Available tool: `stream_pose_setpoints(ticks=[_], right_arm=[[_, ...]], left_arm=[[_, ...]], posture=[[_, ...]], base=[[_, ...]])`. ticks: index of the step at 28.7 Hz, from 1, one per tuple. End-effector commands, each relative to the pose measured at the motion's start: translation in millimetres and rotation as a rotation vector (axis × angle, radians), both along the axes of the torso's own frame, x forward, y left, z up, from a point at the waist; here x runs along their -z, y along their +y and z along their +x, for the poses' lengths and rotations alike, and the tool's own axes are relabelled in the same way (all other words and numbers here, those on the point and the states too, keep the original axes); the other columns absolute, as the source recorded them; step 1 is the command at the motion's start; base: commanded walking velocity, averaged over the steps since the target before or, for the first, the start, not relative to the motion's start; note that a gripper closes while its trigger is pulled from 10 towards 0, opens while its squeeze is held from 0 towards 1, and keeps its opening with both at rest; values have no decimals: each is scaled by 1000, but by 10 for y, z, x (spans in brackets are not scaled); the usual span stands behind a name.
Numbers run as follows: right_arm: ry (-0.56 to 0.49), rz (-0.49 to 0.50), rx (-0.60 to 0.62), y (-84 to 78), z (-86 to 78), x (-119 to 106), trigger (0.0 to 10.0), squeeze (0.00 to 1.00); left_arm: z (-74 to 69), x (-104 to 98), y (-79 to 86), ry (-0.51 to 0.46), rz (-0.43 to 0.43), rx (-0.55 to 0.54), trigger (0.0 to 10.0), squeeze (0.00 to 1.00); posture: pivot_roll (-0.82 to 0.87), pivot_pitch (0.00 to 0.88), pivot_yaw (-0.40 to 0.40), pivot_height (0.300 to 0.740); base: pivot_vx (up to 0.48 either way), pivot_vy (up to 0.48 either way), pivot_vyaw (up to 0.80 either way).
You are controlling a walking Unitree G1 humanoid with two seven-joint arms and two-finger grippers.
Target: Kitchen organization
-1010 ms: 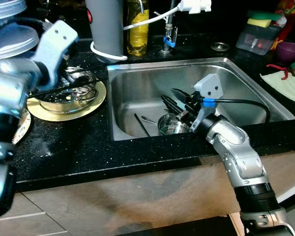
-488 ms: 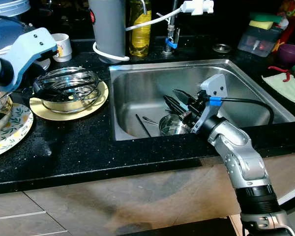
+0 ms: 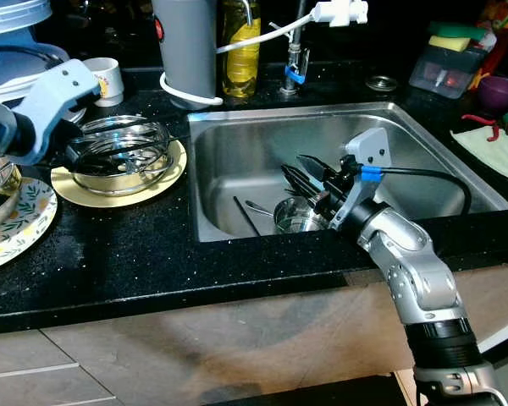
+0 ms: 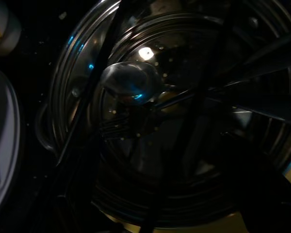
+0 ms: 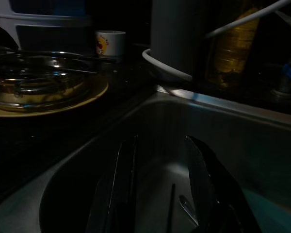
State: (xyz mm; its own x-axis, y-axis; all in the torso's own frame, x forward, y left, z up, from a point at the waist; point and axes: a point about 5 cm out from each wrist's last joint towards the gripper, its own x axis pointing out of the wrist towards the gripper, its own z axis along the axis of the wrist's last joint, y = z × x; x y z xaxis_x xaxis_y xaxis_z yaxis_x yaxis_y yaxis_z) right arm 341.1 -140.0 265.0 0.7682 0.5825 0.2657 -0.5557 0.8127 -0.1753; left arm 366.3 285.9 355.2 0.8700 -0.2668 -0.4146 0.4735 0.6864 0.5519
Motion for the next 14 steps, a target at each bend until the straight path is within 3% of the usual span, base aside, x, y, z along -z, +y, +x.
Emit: stream_pose_setpoints(ticks=[1, 9, 11, 12, 14], right_arm=[[3, 29, 4, -25, -17, -13, 10000, 0], [9, 48, 8, -32, 0, -13, 10000, 0], [10, 54, 9, -32, 6, -15, 10000, 0], [11, 57, 10, -32, 9, -16, 10000, 0], [11, 57, 10, -32, 9, -16, 10000, 0]], left_arm=[[22, 10, -9, 2, 36, 0, 10000, 0], [80, 25, -31, -28, 61, -9, 9961, 0], [100, 38, -36, -31, 59, -11, 4980, 0], [107, 45, -42, -30, 55, -9, 3843, 0], [107, 45, -42, -30, 55, -9, 3843, 0]], posture=[[-33, 172, -32, 740], [-30, 175, -34, 740], [-31, 176, -32, 740], [-31, 177, -31, 740], [-31, 177, -31, 740]], base=[[0, 0, 0], [0, 0, 0], [0, 0, 0], [0, 0, 0], [0, 0, 0]])
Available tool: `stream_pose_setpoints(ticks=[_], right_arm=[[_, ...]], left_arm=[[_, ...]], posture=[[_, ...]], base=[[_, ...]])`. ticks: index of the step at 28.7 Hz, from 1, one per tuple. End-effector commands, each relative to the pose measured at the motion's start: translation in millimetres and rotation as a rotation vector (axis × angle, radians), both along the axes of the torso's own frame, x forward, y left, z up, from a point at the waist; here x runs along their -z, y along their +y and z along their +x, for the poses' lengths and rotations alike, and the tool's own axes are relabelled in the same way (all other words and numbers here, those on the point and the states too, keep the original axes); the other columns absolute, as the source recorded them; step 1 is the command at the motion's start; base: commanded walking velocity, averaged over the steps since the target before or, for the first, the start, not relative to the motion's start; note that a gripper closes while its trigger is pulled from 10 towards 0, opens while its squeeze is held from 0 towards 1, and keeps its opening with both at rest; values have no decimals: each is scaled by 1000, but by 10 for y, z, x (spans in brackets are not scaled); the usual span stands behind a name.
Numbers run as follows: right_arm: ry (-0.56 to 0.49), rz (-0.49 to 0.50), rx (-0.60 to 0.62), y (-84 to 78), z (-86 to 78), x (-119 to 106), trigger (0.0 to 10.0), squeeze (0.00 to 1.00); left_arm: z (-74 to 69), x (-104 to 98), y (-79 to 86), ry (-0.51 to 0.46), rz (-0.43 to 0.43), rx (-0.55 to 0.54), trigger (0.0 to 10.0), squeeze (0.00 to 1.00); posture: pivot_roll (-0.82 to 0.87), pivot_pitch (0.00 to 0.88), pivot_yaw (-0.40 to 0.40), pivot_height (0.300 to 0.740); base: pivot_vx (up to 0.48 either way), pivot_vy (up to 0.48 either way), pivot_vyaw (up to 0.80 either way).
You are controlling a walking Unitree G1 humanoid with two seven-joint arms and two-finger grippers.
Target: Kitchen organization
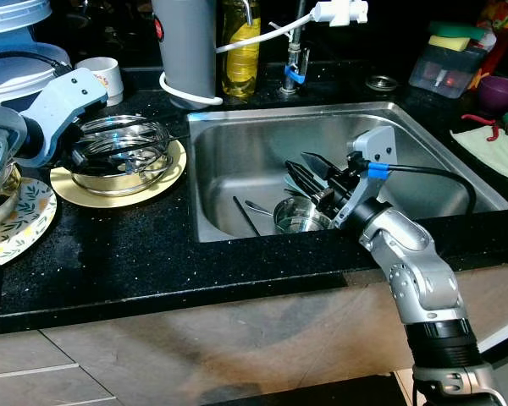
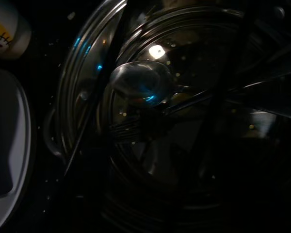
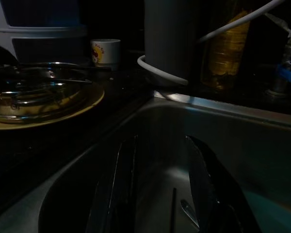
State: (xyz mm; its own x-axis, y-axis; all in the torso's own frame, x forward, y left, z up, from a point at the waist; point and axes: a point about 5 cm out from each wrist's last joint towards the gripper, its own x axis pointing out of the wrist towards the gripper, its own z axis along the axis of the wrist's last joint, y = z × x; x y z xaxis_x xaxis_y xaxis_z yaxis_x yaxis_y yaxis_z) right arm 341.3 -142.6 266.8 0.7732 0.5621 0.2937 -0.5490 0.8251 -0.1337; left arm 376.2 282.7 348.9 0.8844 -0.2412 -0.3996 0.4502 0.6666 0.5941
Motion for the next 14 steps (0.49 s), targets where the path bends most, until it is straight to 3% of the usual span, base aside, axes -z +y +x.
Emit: stream_pose_setpoints(ticks=[1, 2, 3, 11, 12, 13, 14], right_arm=[[10, 7, 2, -6, 6, 1, 10000, 0], [10, 9, 3, -8, 10, -1, 10000, 0], [11, 15, 7, -15, 16, -6, 10000, 0], [13, 30, 19, -38, 26, -18, 10000, 0], [12, 41, 32, -69, 22, -24, 10000, 0], [13, 46, 36, -79, 21, -26, 10000, 0], [13, 49, 38, -86, 19, -26, 10000, 0]], left_arm=[[7, -18, -10, -1, 13, 0, 3843, 0], [15, -11, -18, 0, 11, 2, 3765, 0], [31, -2, -32, -9, 10, 0, 10000, 0], [77, 23, -79, -34, 5, 1, 10000, 0], [92, 34, -109, -32, -2, 14, 0, 0], [96, 36, -116, -32, -1, 15, 0, 0], [98, 36, -120, -33, 2, 15, 3608, 0]], posture=[[-31, 177, -31, 740], [-32, 177, -33, 740], [-32, 180, -33, 740], [-34, 180, -28, 740], [-38, 180, -20, 740], [-38, 180, -20, 740], [-37, 180, -21, 740]], base=[[0, 0, 0], [0, 0, 0], [0, 0, 0], [0, 0, 0], [0, 0, 0], [0, 0, 0], [0, 0, 0]])
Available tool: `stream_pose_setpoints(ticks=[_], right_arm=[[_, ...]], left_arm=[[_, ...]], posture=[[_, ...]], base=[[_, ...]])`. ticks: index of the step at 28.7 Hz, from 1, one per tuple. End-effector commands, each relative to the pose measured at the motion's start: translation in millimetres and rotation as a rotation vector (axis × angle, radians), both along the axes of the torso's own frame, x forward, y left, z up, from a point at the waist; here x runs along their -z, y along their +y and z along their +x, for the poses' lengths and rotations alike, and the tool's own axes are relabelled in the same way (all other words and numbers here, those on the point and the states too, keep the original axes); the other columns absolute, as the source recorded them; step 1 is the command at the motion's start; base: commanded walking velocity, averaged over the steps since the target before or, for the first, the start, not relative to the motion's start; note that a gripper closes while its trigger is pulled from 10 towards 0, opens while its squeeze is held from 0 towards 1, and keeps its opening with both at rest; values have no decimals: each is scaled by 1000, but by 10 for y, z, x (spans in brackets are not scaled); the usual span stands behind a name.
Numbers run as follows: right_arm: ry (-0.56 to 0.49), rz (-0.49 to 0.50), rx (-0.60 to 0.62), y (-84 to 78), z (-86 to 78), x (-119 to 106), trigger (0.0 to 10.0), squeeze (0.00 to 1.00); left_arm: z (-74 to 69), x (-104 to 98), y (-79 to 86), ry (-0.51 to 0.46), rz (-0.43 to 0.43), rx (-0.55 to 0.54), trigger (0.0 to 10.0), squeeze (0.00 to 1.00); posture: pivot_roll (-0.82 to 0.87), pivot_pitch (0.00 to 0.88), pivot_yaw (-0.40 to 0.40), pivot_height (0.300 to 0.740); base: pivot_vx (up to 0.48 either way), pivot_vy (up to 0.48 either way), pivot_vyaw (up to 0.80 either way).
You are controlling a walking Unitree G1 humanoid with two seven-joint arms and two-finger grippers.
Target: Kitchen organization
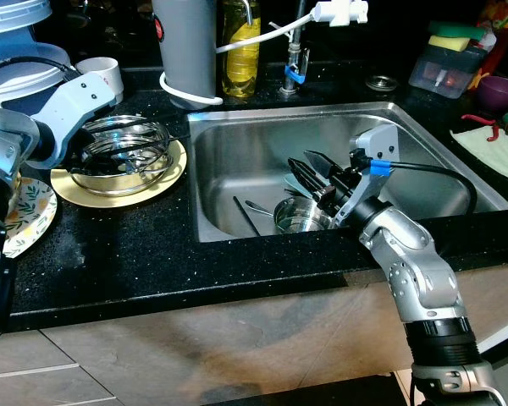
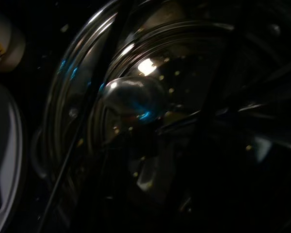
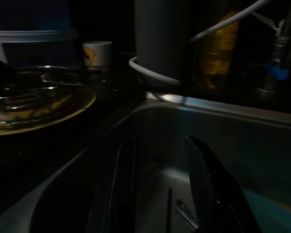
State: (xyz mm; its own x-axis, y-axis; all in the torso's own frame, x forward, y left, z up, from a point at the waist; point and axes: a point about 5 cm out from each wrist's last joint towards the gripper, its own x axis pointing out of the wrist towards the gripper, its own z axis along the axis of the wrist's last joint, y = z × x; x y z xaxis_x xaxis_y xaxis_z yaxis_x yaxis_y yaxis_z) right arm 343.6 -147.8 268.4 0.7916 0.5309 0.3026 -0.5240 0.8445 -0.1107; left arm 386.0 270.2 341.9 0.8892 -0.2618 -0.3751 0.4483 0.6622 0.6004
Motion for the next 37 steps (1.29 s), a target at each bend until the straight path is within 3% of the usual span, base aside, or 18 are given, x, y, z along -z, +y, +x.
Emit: stream_pose_setpoints(ticks=[1, 2, 3, 4, 5, 6, 8, 9, 11, 17, 18, 24, 26, 31, 32, 36, 37], right_arm=[[7, 27, 9, -38, -5, -10, 10000, 0], [8, 29, 10, -42, -6, -11, 10000, 0], [8, 31, 11, -45, -6, -11, 10000, 0], [8, 32, 12, -46, -7, -11, 10000, 0], [8, 34, 13, -48, -7, -11, 10000, 0], [8, 35, 13, -48, -5, -13, 10000, 0], [8, 36, 13, -48, -4, -13, 10000, 0], [7, 37, 12, -46, -2, -17, 10000, 0], [7, 39, 11, -45, 1, -25, 10000, 0], [6, 41, 11, -49, 0, -32, 10000, 0], [6, 41, 12, -52, 1, -34, 10000, 0], [5, 41, 14, -61, 3, -41, 10000, 0], [5, 41, 18, -76, 1, -44, 10000, 0], [5, 41, 23, -91, -4, -43, 10000, 0], [4, 42, 23, -93, -5, -46, 10000, 0], [2, 43, 24, -93, -5, -51, 10000, 0], [-3, 51, 26, -93, -4, -65, 10000, 0]], left_arm=[[3, -34, 4, -8, 15, -5, 9294, 0], [4, -31, 0, -4, 14, -1, 2863, 0], [4, -29, -2, -1, 13, 2, 2863, 0], [6, -28, -4, 1, 11, 5, 0, 0], [7, -30, -4, 0, 14, 5, 863, 0], [9, -32, -2, -4, 18, 3, 9216, 0], [10, -34, 1, -6, 21, 1, 9216, 0], [10, -36, 3, -7, 22, 1, 8039, 0], [8, -46, 9, -8, 21, 2, 1647, 0], [1, -73, 19, -16, 20, 2, 1020, 0], [-2, -93, 18, -21, 18, 4, 39, 0], [-15, -181, -20, -32, 18, 38, 0, 0], [-67, -315, -127, -29, 21, 143, 0, 0], [-150, -473, -254, -33, 13, 262, 0, 0], [-212, -607, -350, -66, -37, 335, 0, 0], [-240, -669, -398, -86, -67, 366, 0, 0], [-274, -754, -474, -114, -128, 410, 0, 0]], posture=[[-37, 180, -21, 740], [-37, 180, -21, 740], [-37, 180, -21, 740], [-37, 181, -21, 740], [-36, 181, -22, 740], [-36, 181, -22, 740], [-36, 180, -23, 740], [-36, 180, -23, 740], [-36, 181, -24, 740], [-37, 181, -25, 740], [-36, 181, -25, 740], [-37, 183, -22, 740], [-40, 182, -20, 740], [-39, 181, -20, 740], [-38, 181, -20, 740], [-38, 181, -20, 740], [-38, 179, -22, 740]], base=[[0, 0, 0], [0, 0, 0], [0, 0, 0], [0, 0, 0], [0, 0, 0], [0, 0, 0], [0, 0, 0], [0, 0, 0], [0, 0, 0], [0, 0, 0], [0, 0, 0], [0, 0, 0], [0, 0, 0], [0, 0, 0], [0, 0, 0], [0, 0, 0], [0, 0, 0]])
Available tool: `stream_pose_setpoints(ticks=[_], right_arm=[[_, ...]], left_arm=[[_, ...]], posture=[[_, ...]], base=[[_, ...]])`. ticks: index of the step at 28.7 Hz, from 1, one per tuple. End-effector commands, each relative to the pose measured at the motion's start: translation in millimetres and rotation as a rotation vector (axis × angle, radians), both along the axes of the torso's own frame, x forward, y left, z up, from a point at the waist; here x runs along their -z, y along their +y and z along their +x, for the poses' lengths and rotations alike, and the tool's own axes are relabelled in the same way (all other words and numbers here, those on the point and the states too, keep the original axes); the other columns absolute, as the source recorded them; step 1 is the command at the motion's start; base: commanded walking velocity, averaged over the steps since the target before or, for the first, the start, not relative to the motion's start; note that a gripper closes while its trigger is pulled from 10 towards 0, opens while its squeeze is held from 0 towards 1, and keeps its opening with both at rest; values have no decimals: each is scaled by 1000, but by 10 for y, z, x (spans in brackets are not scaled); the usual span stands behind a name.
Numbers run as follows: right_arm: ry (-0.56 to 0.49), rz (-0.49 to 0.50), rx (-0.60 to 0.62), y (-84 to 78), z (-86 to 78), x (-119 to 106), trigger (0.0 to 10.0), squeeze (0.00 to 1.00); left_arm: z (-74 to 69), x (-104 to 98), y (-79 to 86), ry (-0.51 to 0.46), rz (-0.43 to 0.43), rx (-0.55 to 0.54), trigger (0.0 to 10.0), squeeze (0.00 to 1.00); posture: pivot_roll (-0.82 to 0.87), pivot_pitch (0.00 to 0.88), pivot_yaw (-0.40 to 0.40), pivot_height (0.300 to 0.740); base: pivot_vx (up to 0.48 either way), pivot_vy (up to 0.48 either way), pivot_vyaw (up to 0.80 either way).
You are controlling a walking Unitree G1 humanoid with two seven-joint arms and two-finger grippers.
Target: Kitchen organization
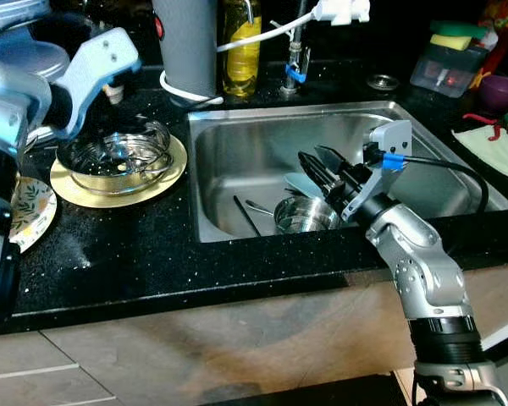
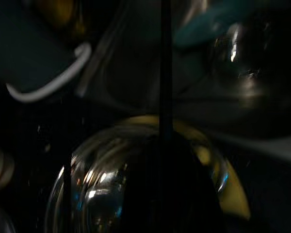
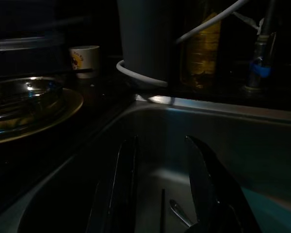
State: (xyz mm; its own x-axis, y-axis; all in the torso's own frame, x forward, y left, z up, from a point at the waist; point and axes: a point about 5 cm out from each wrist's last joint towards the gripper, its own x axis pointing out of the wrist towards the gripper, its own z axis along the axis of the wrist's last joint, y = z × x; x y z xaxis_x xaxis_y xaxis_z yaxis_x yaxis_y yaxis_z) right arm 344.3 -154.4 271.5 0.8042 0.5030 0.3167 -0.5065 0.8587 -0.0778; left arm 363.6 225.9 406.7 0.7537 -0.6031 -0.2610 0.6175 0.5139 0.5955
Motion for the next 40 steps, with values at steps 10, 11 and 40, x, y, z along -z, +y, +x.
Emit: stream_pose_setpoints(ticks=[10, 11, 40], right_arm=[[-42, 176, 62, -95, 4, -173, 10000, 0], [-46, 235, 79, -126, 5, -201, 10000, 0], [120, 477, -348, 398, -278, -288, 10000, 0]], left_arm=[[-181, -321, -632, 44, -591, 293, 0, 0], [-167, -212, -729, 80, -635, 302, 0, 0], [-424, 836, -1280, 428, -870, 271, 0, 0]], posture=[[-37, 171, -15, 740], [-38, 170, -14, 740], [-56, 160, -3, 740]], base=[[0, 0, 0], [0, 0, 0], [0, 0, 0]])
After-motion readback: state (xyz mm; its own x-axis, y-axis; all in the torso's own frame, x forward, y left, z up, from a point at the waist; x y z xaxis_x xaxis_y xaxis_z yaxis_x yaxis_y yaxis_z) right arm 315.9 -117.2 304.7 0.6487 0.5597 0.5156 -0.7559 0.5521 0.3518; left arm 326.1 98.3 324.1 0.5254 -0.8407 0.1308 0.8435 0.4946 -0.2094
